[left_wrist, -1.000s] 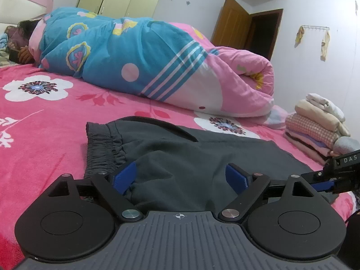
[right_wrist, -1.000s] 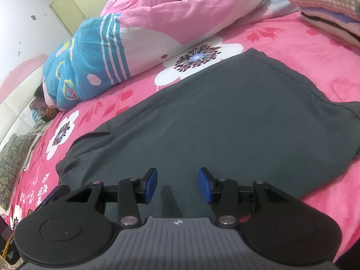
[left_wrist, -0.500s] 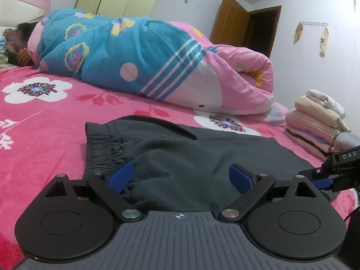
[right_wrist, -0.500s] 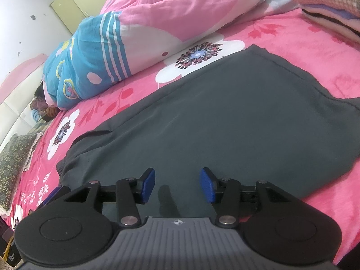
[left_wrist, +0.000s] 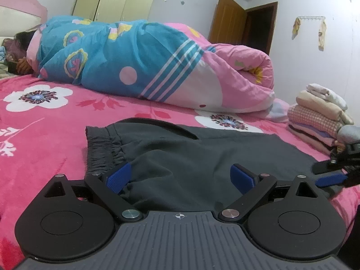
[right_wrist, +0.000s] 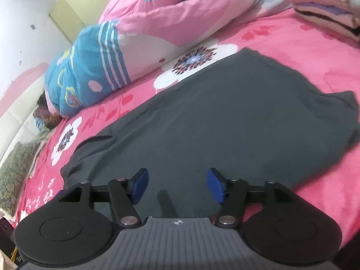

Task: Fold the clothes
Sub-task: 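Hover both open tools over the folded dark grey trousers, then grasp the trouser edge with the left tool while the right tool grasps further along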

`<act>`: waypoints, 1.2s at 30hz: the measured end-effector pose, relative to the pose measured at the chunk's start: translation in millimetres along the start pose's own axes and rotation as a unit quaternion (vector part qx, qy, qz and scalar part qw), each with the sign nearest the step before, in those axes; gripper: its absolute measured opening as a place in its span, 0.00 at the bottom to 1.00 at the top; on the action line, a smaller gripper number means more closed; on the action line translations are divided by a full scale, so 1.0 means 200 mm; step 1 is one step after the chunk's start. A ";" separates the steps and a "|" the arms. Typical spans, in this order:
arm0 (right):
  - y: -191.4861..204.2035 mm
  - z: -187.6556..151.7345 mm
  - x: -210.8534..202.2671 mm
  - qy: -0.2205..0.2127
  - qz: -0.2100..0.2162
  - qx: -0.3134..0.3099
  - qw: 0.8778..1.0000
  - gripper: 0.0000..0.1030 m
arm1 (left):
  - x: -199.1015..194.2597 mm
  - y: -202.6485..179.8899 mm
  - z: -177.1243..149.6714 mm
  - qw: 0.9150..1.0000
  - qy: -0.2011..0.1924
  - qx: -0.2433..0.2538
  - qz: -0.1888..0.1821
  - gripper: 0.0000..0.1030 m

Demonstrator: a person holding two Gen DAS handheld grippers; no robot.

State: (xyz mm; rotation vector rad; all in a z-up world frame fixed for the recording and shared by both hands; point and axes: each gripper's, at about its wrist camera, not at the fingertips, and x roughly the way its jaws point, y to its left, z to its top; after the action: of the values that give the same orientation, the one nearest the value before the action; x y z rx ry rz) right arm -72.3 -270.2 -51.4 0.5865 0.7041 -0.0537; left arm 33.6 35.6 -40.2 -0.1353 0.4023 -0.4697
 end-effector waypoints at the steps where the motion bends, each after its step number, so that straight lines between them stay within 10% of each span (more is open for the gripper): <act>1: -0.02 -0.01 -0.03 -0.005 -0.005 0.000 1.000 0.68 | 0.00 0.00 0.00 1.000 -0.001 0.000 0.000 0.94; 8: -0.21 -0.07 -0.24 -0.075 -0.054 -0.007 0.996 1.00 | 0.02 -0.13 0.04 1.000 0.010 0.026 0.010 0.94; 13: -0.24 -0.02 -0.29 -0.132 -0.105 -0.080 0.982 1.00 | 0.02 -0.31 0.02 0.998 0.026 0.064 0.009 0.94; 17: -0.28 0.02 -0.25 -0.163 -0.052 -0.093 0.981 1.00 | 0.04 -0.47 -0.02 0.994 0.031 0.100 0.014 0.94; 27: -0.83 0.15 -0.19 -0.095 0.082 0.093 0.988 0.93 | 0.17 -0.59 -0.12 0.986 0.073 0.143 0.037 0.91; 31: -1.01 0.21 -0.34 -0.126 0.014 0.140 0.982 0.92 | 0.19 -0.56 -0.13 0.987 0.082 0.128 0.040 0.91; 36: -1.06 0.23 -0.35 -0.099 0.042 0.140 0.984 0.76 | 0.19 -0.56 -0.13 0.988 0.080 0.121 0.046 0.91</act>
State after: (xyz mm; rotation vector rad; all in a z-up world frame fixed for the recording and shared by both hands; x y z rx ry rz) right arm -148.7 -482.3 -82.7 0.8682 0.4808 -0.1325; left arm 7.9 -82.5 -52.4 0.1572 0.5036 -0.4370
